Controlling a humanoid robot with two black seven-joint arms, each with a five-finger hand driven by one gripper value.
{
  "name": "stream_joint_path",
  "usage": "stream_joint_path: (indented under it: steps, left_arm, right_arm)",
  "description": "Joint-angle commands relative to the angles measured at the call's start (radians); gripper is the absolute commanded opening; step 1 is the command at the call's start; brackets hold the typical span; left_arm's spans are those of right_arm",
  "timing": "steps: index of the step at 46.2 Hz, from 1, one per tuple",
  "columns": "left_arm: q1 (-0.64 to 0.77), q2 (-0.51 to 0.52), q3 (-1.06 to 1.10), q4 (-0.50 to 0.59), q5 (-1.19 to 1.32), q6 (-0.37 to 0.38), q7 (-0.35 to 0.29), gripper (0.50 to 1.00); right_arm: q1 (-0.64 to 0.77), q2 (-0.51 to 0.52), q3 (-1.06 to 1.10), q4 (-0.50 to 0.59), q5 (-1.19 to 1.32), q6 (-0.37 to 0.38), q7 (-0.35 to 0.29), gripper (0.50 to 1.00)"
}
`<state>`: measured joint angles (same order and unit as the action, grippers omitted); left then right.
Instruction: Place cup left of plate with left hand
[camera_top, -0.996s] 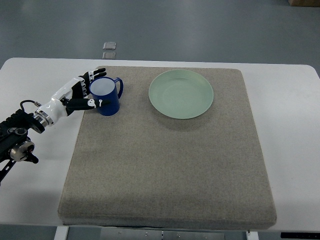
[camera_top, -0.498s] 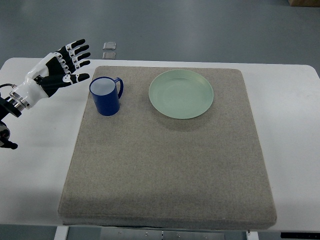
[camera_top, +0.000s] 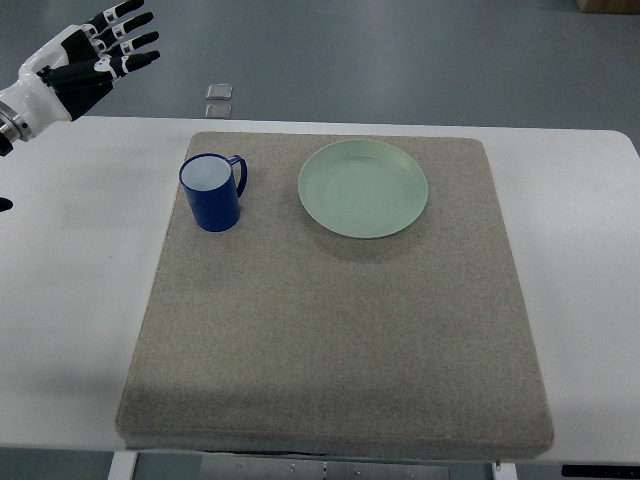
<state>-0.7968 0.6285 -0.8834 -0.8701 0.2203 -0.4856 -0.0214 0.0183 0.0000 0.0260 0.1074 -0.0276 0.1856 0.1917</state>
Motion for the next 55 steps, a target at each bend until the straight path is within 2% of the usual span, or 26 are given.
stream_joint_path:
  steps: [1, 10, 15, 55]
  left_arm:
    - [-0.024, -0.004, 0.001, 0.032, -0.074, -0.024, 0.084, 0.999]
    - [-0.038, -0.064, -0.002, 0.089, -0.237, -0.079, 0.234, 0.999]
    - [-0.038, -0.079, -0.002, 0.091, -0.288, -0.111, 0.276, 0.999]
    - [-0.039, -0.098, -0.002, 0.094, -0.286, -0.110, 0.284, 0.999]
  right_arm:
    - [0.000, 0.000, 0.000, 0.000, 0.000, 0.000, 0.000, 0.932]
    - [0.000, 0.000, 0.000, 0.000, 0.000, 0.000, 0.000, 0.932]
    - [0.000, 0.000, 0.000, 0.000, 0.000, 0.000, 0.000, 0.932]
    - [0.000, 0.000, 0.000, 0.002, -0.003, 0.002, 0.000, 0.932]
